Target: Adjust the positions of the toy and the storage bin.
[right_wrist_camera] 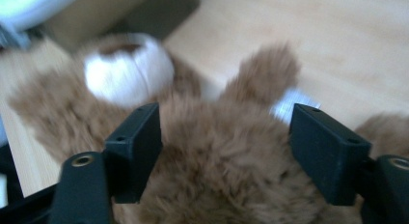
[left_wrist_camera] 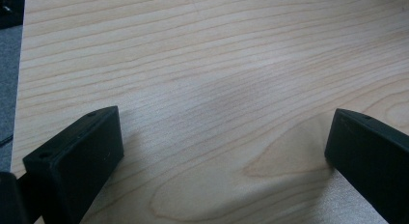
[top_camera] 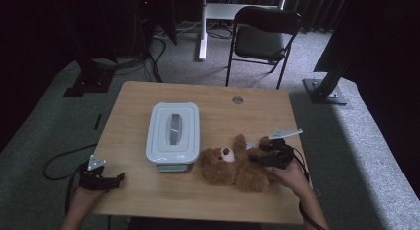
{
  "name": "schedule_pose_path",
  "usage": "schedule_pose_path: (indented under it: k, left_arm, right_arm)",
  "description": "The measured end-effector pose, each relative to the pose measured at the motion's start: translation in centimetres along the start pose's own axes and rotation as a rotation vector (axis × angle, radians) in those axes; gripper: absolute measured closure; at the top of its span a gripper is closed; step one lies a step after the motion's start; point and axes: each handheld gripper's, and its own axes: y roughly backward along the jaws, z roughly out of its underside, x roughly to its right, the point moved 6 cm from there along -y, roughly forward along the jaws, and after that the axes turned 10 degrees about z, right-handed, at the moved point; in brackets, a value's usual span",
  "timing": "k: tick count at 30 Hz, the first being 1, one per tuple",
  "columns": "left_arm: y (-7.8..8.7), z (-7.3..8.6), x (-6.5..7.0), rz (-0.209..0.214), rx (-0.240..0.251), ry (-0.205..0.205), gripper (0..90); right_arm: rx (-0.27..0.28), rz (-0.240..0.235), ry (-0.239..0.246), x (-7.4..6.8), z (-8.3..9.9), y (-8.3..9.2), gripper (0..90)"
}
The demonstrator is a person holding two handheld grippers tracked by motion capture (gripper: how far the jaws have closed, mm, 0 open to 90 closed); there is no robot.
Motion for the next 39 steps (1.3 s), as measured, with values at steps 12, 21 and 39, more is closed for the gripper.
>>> schedule_pose_path:
  k: [12, 21, 39]
  left_arm:
    - [0.0, 0.0, 0.0, 0.001, -0.001, 0.001, 0.5]
    - [0.0, 0.0, 0.0, 0.001, -0.001, 0.001, 0.5]
    - [0.0, 0.0, 0.0, 0.001, -0.001, 0.001, 0.5]
  right_arm:
    - [-0.046, 0.008, 0.026, -1.2, 3.2, -0.8, 19.9]
    - [-0.111, 0.078, 0.141, -2.3, 3.4, -1.4, 34.6]
    - [0.083, 0.146, -0.102, 1.2, -2.0, -1.0, 72.7]
